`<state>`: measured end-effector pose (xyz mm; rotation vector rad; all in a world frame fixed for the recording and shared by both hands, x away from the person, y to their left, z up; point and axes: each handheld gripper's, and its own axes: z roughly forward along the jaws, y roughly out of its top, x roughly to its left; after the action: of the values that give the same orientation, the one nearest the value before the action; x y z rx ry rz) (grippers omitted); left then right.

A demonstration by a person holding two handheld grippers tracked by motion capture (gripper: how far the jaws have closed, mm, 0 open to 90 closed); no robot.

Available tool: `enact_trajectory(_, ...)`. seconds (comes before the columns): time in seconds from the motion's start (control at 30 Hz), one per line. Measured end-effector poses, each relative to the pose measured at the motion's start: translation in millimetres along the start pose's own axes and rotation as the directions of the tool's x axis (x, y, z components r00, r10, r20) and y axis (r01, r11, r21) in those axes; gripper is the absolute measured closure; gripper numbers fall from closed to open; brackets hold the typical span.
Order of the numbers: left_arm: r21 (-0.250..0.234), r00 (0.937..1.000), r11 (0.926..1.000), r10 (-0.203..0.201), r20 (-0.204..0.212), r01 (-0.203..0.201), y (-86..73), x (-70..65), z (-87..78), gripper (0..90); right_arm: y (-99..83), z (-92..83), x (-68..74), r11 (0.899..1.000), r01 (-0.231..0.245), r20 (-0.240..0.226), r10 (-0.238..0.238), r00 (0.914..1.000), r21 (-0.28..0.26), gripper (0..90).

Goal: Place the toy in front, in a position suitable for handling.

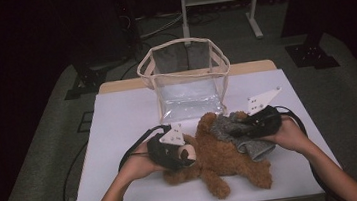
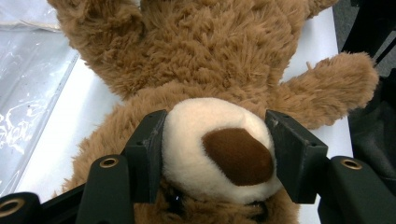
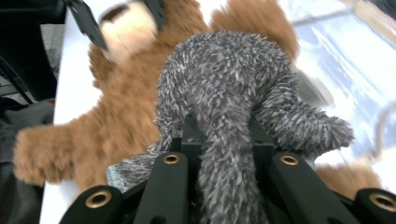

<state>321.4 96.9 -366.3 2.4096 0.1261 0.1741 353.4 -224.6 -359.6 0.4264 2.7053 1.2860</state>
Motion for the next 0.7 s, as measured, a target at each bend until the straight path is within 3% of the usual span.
enact_trajectory(0.23, 0.003, 1.0000, 1.0000, 0.008, -0.001, -0.008, 0.9, -0.8, 0.1, 40.9, -28.7, -21.0, -11.3, 0.997, -0.076, 0.052, 0.074, 0.9959, 0.021, 74.3)
enact_trajectory(0.37, -0.001, 0.9999, 0.9999, 0.016, 0.003, -0.016, 0.5, -1.3, 0.3, 40.8, -20.9, -27.7, -14.0, 0.998, -0.069, 0.059, 0.069, 0.9959, -0.014, 74.3)
enact_trajectory(0.53, -0.003, 0.9997, 0.9997, 0.025, 0.007, -0.025, -0.2, -2.4, -0.1, 40.8, -3.6, -16.3, -17.6, 0.999, -0.038, 0.047, 0.038, 0.9982, -0.005, 74.3)
enact_trajectory(0.7, -0.006, 0.9996, 0.9996, 0.026, 0.009, -0.026, -1.1, -2.9, -0.8, 40.8, -16.1, -13.8, -23.0, 0.998, -0.070, 0.045, 0.070, 0.9965, 0.005, 74.3)
